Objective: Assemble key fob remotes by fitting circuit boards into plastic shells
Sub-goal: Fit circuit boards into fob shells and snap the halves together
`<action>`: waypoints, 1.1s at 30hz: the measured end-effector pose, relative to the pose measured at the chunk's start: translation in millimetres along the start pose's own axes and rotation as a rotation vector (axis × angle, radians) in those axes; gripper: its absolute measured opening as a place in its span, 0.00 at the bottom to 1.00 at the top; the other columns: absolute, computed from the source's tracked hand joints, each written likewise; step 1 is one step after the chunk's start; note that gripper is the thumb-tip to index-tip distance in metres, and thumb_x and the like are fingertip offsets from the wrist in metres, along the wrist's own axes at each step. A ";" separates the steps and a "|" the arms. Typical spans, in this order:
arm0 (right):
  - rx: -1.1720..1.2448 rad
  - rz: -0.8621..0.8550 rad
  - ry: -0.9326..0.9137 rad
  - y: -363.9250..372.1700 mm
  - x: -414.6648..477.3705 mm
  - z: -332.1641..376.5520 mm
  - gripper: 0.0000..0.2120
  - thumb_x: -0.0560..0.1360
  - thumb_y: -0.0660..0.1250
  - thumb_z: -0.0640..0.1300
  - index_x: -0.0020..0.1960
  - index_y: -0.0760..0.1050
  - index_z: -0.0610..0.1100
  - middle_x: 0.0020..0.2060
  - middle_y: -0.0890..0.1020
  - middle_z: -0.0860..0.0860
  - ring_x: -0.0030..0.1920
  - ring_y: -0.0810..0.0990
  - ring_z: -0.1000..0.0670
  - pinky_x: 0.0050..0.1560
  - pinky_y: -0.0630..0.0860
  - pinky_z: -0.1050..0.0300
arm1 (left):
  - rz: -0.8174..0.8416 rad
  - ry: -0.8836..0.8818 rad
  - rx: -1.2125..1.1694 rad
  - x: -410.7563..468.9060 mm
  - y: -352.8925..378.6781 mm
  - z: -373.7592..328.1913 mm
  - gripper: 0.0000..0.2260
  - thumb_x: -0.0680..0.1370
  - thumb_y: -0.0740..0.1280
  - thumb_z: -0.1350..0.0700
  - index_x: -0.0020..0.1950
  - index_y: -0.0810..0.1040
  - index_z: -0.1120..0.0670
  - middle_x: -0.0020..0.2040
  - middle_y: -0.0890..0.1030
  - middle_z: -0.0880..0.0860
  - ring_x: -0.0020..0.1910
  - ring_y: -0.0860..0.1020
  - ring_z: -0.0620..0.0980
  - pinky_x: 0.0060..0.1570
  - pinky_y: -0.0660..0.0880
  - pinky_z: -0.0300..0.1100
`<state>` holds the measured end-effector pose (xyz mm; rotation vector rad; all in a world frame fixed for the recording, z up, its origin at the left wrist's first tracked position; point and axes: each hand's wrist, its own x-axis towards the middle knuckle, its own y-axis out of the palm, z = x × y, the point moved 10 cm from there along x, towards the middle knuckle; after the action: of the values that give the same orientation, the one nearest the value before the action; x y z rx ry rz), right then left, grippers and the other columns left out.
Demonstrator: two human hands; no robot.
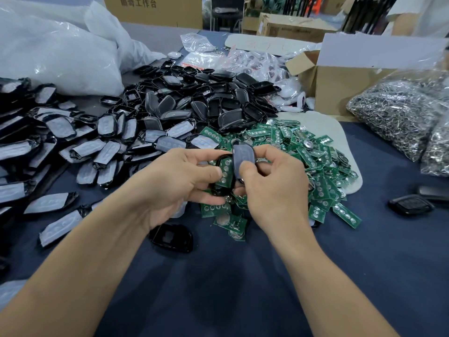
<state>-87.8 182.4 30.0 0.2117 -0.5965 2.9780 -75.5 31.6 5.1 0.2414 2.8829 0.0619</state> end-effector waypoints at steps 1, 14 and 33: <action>0.009 -0.003 0.011 -1.4 0.3 -1.2 0.07 0.77 0.67 0.40 0.43 0.80 0.50 0.29 0.85 0.54 0.30 0.85 0.49 0.40 0.83 0.46 | -0.018 -0.003 -0.028 0.8 -1.3 0.5 0.13 0.82 0.65 0.67 0.58 0.84 0.52 0.46 0.88 0.56 0.42 0.85 0.49 0.42 0.85 0.45; 0.006 -0.047 0.021 -5.0 -2.1 -0.5 0.08 0.77 0.67 0.41 0.40 0.79 0.50 0.26 0.83 0.55 0.29 0.85 0.50 0.38 0.83 0.48 | -0.252 0.149 -0.198 5.1 -5.9 0.5 0.12 0.80 0.68 0.66 0.62 0.83 0.58 0.53 0.88 0.56 0.53 0.86 0.55 0.43 0.85 0.45; -0.096 -0.131 -0.097 -11.0 -3.9 4.3 0.06 0.77 0.67 0.43 0.42 0.77 0.50 0.26 0.82 0.56 0.28 0.80 0.53 0.35 0.74 0.62 | -0.308 0.178 -0.285 4.2 0.1 5.3 0.12 0.80 0.69 0.68 0.62 0.83 0.60 0.51 0.88 0.55 0.51 0.87 0.53 0.42 0.85 0.44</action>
<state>-82.1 190.6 37.4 0.3745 -0.7056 2.8185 -78.2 32.5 -1.0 -0.2740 2.9992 0.4530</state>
